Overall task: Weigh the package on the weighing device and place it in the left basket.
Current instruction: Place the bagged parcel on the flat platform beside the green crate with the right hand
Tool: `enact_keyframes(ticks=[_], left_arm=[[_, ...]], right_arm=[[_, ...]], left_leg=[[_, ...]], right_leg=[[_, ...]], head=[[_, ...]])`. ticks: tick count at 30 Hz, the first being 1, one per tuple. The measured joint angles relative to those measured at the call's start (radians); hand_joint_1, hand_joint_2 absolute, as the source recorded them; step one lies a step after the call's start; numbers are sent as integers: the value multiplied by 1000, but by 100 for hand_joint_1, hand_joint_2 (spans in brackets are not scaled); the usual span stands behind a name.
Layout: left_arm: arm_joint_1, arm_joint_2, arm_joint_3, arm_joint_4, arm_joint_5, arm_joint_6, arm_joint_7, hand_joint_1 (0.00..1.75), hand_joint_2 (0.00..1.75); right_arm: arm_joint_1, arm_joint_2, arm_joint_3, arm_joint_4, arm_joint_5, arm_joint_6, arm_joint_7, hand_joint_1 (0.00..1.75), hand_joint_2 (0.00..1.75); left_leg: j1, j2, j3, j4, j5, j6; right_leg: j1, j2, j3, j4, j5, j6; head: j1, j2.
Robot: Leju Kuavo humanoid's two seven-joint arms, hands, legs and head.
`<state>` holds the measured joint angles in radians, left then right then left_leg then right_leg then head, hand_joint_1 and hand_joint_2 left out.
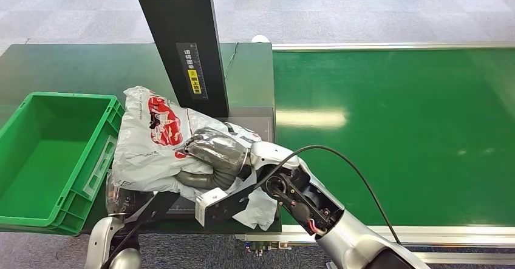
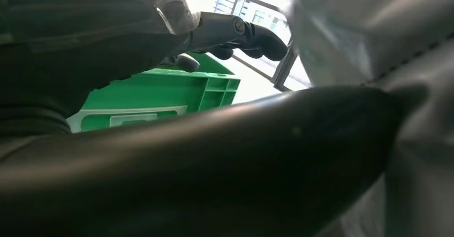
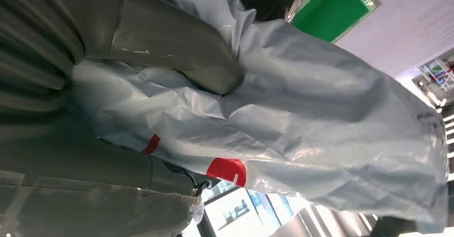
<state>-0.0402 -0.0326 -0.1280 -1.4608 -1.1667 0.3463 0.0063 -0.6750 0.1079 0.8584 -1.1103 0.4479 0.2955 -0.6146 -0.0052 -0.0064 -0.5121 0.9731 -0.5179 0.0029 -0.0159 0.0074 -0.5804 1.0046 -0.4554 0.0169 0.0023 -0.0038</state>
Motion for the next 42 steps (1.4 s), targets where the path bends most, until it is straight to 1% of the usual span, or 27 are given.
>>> enact_keyframes(ticks=[1, 3, 4, 5, 9, 15, 18, 20, 24, 29, 34, 38, 42], left_arm=[[-4, 0, -2, 6, 1, 0, -1, 0, 0], [-12, 0, -4, 17, 2, 0, -2, 0, 0], [-16, 0, -5, 22, 2, 0, -2, 0, 0], [-19, -1, -6, 27, 2, 0, -2, 0, 0], [-30, -3, -10, 44, 3, 0, -2, 0, 0], [-49, -9, -25, 61, -4, 1, 2, 0, 0], [-52, -12, -33, 58, -60, 2, 42, 0, 0], [-48, -15, -37, 40, -107, -17, 83, 0, 0], [-25, -16, -44, -17, -172, -68, 143, 0, 0], [3, -16, -47, -51, -179, -70, 153, 0, 0], [20, -15, -50, -73, -164, -52, 156, 0, 0], [25, -14, -47, -101, -164, -51, 194, 0, 0], [41, -11, -37, -159, -122, -20, 217, 0, 0]], right_arm=[[-5, 8, 9, 15, -2, 0, 1, 127, 175], [-16, 24, 24, 43, -6, -2, 5, 40, 175], [-21, 32, 30, 57, -8, -6, 7, 5, 175], [-24, 40, 35, 70, -10, -10, 9, 0, 175], [-34, 64, 49, 107, -16, -35, 17, 0, 0], [-38, 77, 51, 132, -27, -77, 31, 0, 0], [-39, 75, 48, 137, -27, -95, 35, 0, 0], [-39, 73, 43, 140, -28, -109, 41, 0, 0], [-40, 60, 20, 147, -34, -128, 47, 0, 0], [-27, 29, -19, 155, -31, -142, 43, 0, 0], [7, -8, -57, 156, -8, -105, 25, 0, 0], [12, -25, -72, 153, -2, -69, 25, 0, 0], [13, -36, -87, 147, 3, -64, 28, 0, 0]], left_leg=[[0, 0, 0, 0, 0, 0], [0, 0, 0, 0, 0, 0], [0, 0, 0, 0, 0, 0], [0, 0, 0, 0, 0, 0], [0, 0, 0, 0, 0, 0], [0, 0, 0, 0, 0, 0], [0, 0, 0, 0, 0, 0], [0, 0, 0, 0, 0, 0], [0, 0, 0, 0, 0, 0], [0, 0, 0, 0, 0, 0], [0, 0, 0, 0, 0, 0], [0, 0, 0, 0, 0, 0], [0, 0, 0, 0, 0, 0]], right_leg=[[0, 0, 0, 0, 0, 0], [0, 0, 0, 0, 0, 0], [0, 0, 0, 0, 0, 0], [0, 0, 0, 0, 0, 0], [0, 0, 0, 0, 0, 0], [0, 0, 0, 0, 0, 0], [0, 0, 0, 0, 0, 0], [0, 0, 0, 0, 0, 0], [0, 0, -1, 0, 0, 0], [0, 0, 0, 0, 0, 0], [0, 0, 0, 0, 0, 0], [0, 0, 0, 0, 0, 0], [0, 0, 0, 0, 0, 0]], head=[[0, 0], [0, 0], [0, 0], [0, 0], [0, 0], [0, 0], [0, 0], [0, 0], [0, 0], [0, 0], [0, 0], [0, 0], [0, 0]])
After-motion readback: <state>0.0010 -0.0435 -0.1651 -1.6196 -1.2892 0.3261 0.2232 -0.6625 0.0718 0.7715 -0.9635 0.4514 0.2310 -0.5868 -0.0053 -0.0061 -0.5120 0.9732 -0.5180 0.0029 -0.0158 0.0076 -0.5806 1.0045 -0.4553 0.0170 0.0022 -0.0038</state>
